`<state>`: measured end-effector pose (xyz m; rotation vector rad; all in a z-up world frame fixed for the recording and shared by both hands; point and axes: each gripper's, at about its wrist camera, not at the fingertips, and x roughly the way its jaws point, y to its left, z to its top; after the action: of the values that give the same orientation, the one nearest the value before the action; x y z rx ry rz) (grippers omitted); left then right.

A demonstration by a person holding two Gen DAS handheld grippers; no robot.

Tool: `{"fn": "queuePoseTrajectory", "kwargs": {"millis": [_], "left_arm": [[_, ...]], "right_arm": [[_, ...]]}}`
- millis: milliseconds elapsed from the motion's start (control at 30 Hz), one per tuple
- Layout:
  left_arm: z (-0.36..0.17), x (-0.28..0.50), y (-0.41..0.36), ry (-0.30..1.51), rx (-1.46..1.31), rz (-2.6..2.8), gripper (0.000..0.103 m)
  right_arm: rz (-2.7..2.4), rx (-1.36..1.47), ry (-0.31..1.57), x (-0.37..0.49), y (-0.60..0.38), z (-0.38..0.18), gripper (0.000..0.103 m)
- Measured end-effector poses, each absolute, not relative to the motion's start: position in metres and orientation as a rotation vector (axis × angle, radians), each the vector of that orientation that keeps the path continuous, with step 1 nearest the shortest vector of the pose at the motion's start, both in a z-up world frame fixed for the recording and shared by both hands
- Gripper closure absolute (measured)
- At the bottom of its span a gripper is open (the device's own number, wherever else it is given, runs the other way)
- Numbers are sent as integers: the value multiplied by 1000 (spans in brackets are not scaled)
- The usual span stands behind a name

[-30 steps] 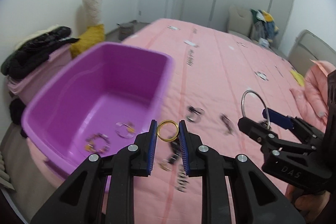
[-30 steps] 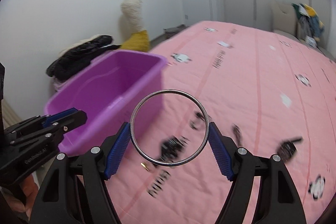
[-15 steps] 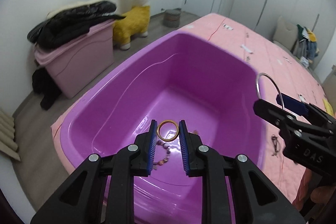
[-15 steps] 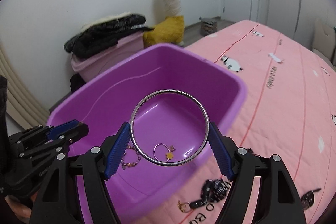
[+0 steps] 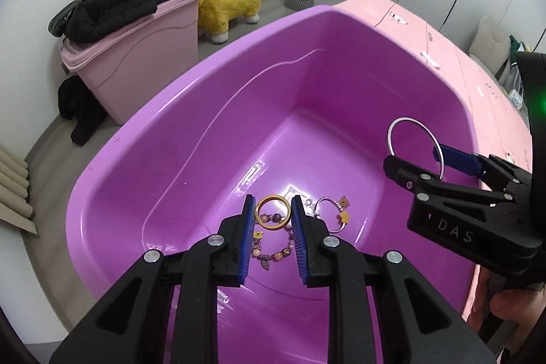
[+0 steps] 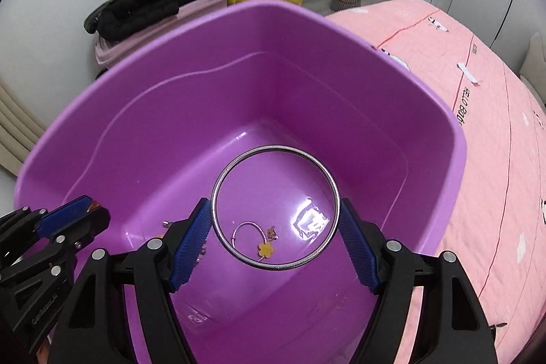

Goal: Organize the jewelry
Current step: 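Carry the gold ring and silver bangle in both tools over the purple tub, then open both tools to drop the ring and bangle into the tub, then withdraw both open tools from the tub back over the bed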

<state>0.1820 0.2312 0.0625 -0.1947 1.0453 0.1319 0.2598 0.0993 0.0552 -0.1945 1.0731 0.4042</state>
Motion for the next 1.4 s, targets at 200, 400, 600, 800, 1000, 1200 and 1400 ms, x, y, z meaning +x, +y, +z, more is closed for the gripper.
{"fn": "queuePoseTrajectory", "kwargs": {"millis": [200, 400, 600, 800, 1000, 1200, 1400], "left_arm": [[60, 184, 230, 1053, -161, 150, 66], [73, 178, 224, 998, -123, 167, 31], [74, 173, 229, 1001, -152, 183, 25], [80, 167, 229, 992, -159, 186, 21], [89, 160, 226, 975, -149, 187, 21], [95, 151, 223, 966, -143, 192, 21], [104, 145, 219, 957, -128, 196, 21]], "right_arm": [[381, -204, 1099, 272, 106, 53, 31], [361, -197, 1112, 275, 108, 56, 31], [353, -187, 1095, 271, 103, 63, 31], [354, -164, 1084, 264, 97, 70, 31], [351, -147, 1070, 254, 91, 78, 31], [345, -125, 1060, 242, 84, 83, 31], [349, -106, 1050, 232, 78, 90, 31]]}}
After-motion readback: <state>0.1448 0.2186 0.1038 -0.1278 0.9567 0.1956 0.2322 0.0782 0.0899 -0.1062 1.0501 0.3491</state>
